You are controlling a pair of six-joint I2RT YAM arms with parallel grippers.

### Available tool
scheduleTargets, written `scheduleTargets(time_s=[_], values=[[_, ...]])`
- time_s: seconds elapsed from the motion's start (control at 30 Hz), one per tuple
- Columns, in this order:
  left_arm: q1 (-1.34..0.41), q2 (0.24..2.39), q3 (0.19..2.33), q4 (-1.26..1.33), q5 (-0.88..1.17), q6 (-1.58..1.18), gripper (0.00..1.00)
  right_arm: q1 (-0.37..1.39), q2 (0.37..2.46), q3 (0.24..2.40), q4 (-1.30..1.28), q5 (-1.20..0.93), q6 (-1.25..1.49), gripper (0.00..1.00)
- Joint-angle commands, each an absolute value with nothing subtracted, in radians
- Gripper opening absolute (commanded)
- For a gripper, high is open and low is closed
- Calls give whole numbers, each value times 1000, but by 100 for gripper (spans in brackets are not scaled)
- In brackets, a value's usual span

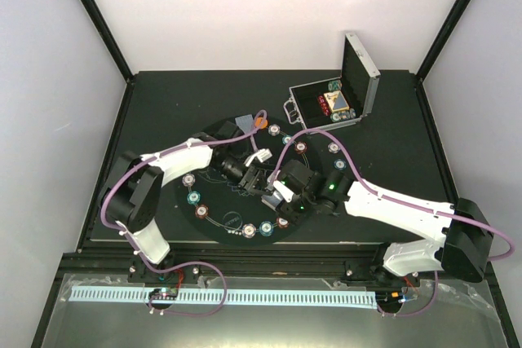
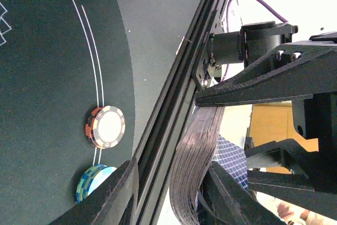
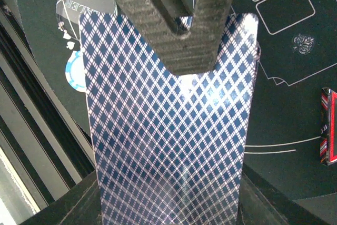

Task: Distribute texas hold em gaming equipment

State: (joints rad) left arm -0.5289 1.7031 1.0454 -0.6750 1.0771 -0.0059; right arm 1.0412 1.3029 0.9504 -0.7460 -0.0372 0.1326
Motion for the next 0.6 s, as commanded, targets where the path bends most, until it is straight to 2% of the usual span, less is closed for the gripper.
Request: scheduleTargets(time_s=[0.0, 0.2, 0.4, 0.57], values=[[-504, 1679, 1065, -730, 1031, 41, 35, 1046, 1290, 951, -729, -13, 133, 54], [-496, 1665, 1060, -733, 1041, 45, 27, 1045, 1291, 950, -729, -9, 135, 54], [-491, 1663, 1051, -728, 1087, 50, 8, 1046, 1299, 946, -726, 7, 148, 54], [-480, 1649, 1036, -712, 1108, 41, 2, 1045, 1308, 942, -724, 37, 176, 54]])
